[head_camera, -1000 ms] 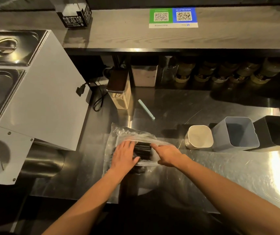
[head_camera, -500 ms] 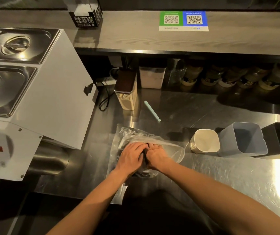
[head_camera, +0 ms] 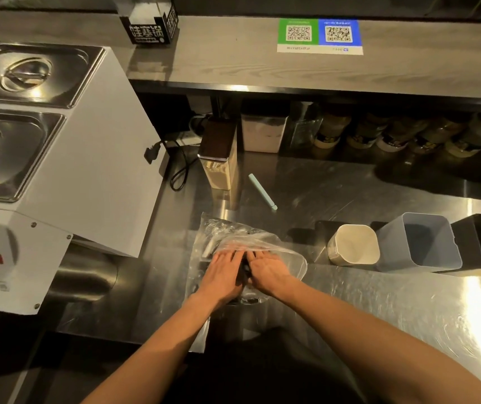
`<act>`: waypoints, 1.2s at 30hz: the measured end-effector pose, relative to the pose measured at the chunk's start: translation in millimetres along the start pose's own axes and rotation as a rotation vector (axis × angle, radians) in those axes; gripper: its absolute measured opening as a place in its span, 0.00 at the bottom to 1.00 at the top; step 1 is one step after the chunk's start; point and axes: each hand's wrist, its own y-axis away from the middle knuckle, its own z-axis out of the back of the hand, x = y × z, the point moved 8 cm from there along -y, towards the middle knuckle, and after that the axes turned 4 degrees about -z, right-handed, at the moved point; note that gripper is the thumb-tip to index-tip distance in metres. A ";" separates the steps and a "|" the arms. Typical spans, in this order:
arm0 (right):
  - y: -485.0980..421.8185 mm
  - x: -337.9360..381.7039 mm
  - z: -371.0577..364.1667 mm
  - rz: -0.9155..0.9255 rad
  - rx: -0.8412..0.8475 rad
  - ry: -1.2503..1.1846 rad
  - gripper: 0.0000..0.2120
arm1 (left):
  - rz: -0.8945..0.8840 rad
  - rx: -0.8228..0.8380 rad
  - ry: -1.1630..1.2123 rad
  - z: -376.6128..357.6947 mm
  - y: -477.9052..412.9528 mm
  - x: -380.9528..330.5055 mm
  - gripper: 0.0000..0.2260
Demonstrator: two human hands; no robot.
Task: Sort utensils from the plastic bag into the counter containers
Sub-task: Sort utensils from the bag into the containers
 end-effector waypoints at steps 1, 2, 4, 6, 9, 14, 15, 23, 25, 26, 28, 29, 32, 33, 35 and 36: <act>0.9 -1.8 1.1 0.019 -0.009 -0.003 0.30 | 0.003 -0.014 -0.005 2.1 0.8 0.3 0.36; 0.8 -5.8 1.7 0.022 -0.007 -0.020 0.29 | 0.007 -0.024 -0.009 3.5 1.0 0.3 0.36; 2.1 -18.2 7.5 -0.011 -0.065 -0.083 0.22 | 0.004 -0.048 -0.015 6.6 1.2 -1.9 0.38; 4.7 -27.7 10.8 -0.064 -0.079 -0.084 0.16 | 0.009 -0.062 -0.013 7.5 0.4 -3.3 0.39; 6.7 -28.6 5.9 -0.102 0.030 0.056 0.17 | 0.012 -0.055 0.026 4.3 0.2 -6.8 0.38; 3.6 -17.1 -10.6 -0.127 0.132 -0.010 0.34 | -0.021 -0.006 0.035 -5.9 0.2 -9.0 0.39; 3.4 -13.2 -10.6 -0.113 0.123 -0.016 0.35 | -0.019 0.001 0.030 -6.9 0.3 -7.7 0.39; -1.9 -16.1 3.1 -0.017 0.028 0.067 0.24 | -0.035 -0.062 0.046 5.6 2.0 -10.6 0.36; -2.1 -17.4 6.3 -0.025 0.020 0.053 0.24 | -0.043 -0.074 0.045 6.1 2.3 -11.5 0.36; -1.8 -17.3 6.3 -0.022 0.023 0.068 0.24 | -0.043 -0.076 0.050 6.4 2.1 -11.5 0.35; -1.6 -15.4 3.1 -0.014 0.052 0.094 0.25 | -0.046 -0.078 0.062 6.7 1.2 -10.9 0.34; -1.8 -15.0 0.7 -0.017 0.081 0.087 0.26 | -0.051 -0.079 0.059 7.3 0.7 -11.1 0.33; -3.8 -14.5 -3.6 -0.024 0.138 0.046 0.30 | -0.036 -0.069 0.060 7.4 0.0 -10.6 0.32; -4.2 -14.2 -2.5 -0.020 0.130 0.032 0.30 | -0.030 -0.066 0.059 7.3 0.1 -10.6 0.32; -4.5 -14.0 2.4 -0.020 0.108 0.008 0.26 | -0.039 -0.066 0.056 7.2 0.6 -10.8 0.31; -4.8 -14.1 4.5 -0.024 0.105 -0.001 0.24 | -0.051 -0.075 0.055 7.8 0.7 -11.1 0.31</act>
